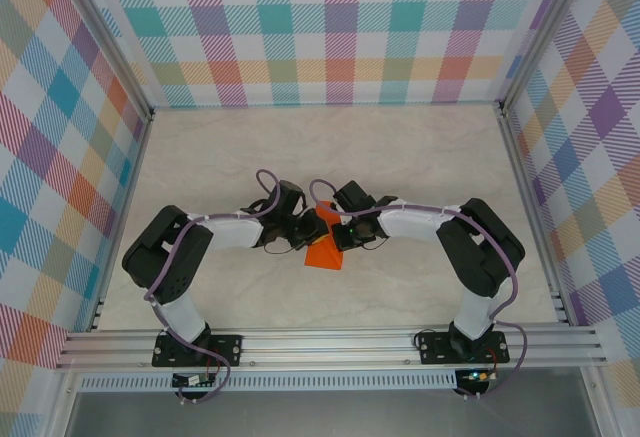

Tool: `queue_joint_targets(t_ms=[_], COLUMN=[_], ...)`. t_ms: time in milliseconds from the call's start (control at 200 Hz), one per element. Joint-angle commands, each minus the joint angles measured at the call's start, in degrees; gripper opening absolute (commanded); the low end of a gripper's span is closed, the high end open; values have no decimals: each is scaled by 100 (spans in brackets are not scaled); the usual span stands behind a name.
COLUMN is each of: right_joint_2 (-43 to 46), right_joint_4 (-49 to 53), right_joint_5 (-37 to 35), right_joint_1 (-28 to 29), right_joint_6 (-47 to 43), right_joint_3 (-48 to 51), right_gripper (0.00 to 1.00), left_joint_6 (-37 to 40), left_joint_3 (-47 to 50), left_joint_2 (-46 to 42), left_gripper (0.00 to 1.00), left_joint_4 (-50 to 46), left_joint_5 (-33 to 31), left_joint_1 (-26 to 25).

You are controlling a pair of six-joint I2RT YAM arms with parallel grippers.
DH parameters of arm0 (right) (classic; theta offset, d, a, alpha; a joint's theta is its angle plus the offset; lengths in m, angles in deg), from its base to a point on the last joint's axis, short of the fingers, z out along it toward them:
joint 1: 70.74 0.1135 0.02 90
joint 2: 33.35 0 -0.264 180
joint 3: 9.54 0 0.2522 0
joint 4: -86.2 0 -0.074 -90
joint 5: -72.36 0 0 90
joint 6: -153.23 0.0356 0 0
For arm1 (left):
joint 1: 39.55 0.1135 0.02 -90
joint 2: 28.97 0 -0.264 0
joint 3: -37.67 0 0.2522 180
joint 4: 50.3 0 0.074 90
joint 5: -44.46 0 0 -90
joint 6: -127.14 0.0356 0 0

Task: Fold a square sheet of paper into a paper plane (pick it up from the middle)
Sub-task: Fold the triangle a second time at the center of the table.

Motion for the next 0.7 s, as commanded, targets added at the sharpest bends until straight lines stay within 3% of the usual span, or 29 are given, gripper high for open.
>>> queue_joint_targets(t_ms=[0,695], right_joint_2=[-91,-104], right_joint_4=[-54,-32], right_joint_5=[-39,-31], right_joint_1=[-51,-67], right_joint_6=[-34,-33], right_joint_3=[-12,-38], right_gripper=[8,9], left_joint_6=[-10,186], left_joint_3=[-50,93], left_joint_2=[102,389], left_gripper=[10,10], left_joint_4=[67,-99], left_joint_5=[53,-214], left_joint_1=[67,68])
